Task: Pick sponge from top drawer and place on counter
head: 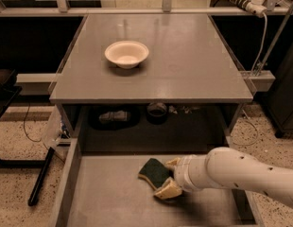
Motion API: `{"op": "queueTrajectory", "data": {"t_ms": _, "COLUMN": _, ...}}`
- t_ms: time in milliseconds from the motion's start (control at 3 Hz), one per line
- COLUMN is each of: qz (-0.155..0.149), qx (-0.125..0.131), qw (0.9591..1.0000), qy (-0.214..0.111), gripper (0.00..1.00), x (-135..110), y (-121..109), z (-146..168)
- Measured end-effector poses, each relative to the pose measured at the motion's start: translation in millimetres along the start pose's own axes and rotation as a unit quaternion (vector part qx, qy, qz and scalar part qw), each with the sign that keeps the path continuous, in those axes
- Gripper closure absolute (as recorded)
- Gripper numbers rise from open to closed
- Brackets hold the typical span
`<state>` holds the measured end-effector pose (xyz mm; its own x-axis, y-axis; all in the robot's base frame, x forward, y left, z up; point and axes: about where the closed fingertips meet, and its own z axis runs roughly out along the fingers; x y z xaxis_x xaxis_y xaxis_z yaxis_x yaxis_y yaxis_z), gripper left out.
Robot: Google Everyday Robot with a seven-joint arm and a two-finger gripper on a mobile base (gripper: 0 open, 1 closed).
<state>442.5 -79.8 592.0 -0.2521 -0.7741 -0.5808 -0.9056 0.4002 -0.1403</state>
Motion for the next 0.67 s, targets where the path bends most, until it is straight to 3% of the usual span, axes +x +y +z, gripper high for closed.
{"op": "queueTrajectory", "data": {"t_ms": 333, "qz": 0.000, "qx": 0.000, "qw": 1.0000, "qy": 0.000, "gripper": 0.88, "x": -0.1, "y": 0.0, "z": -0.1}}
{"op": "queueTrajectory", "data": {"t_ms": 667, "qz": 0.000, "qx": 0.000, "qw": 1.0000, "qy": 0.000, "gripper": 1.00, "x": -3.5, "y": -0.8, "z": -4.2}}
